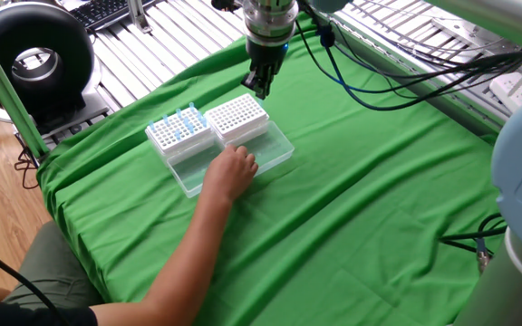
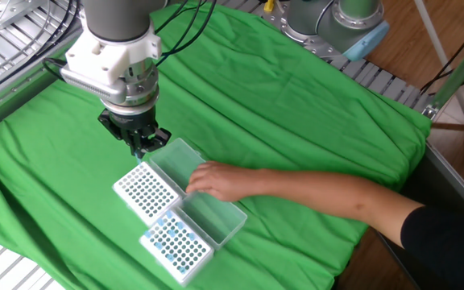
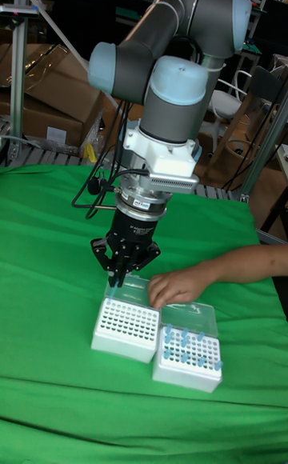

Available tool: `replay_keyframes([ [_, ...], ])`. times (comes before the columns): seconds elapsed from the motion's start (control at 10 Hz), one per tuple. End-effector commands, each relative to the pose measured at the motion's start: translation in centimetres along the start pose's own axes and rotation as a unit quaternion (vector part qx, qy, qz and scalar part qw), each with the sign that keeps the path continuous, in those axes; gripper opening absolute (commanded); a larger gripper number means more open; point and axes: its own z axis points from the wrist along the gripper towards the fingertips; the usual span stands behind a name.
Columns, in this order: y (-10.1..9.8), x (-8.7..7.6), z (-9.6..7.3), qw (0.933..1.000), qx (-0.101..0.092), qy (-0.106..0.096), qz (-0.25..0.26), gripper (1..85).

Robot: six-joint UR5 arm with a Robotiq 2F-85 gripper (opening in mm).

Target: Insert a medium pipette tip into the holder for medium pipette tips

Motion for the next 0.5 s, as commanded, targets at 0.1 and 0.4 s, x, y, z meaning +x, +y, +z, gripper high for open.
replay_keyframes([
  [0.1, 0.86, -0.07, 0.75, 0.9995, -0.023, -0.012, -0.017, 5.0],
  [0.4, 1.1, 0.34, 1.23, 0.9975, -0.042, -0.019, -0.053, 33.7],
])
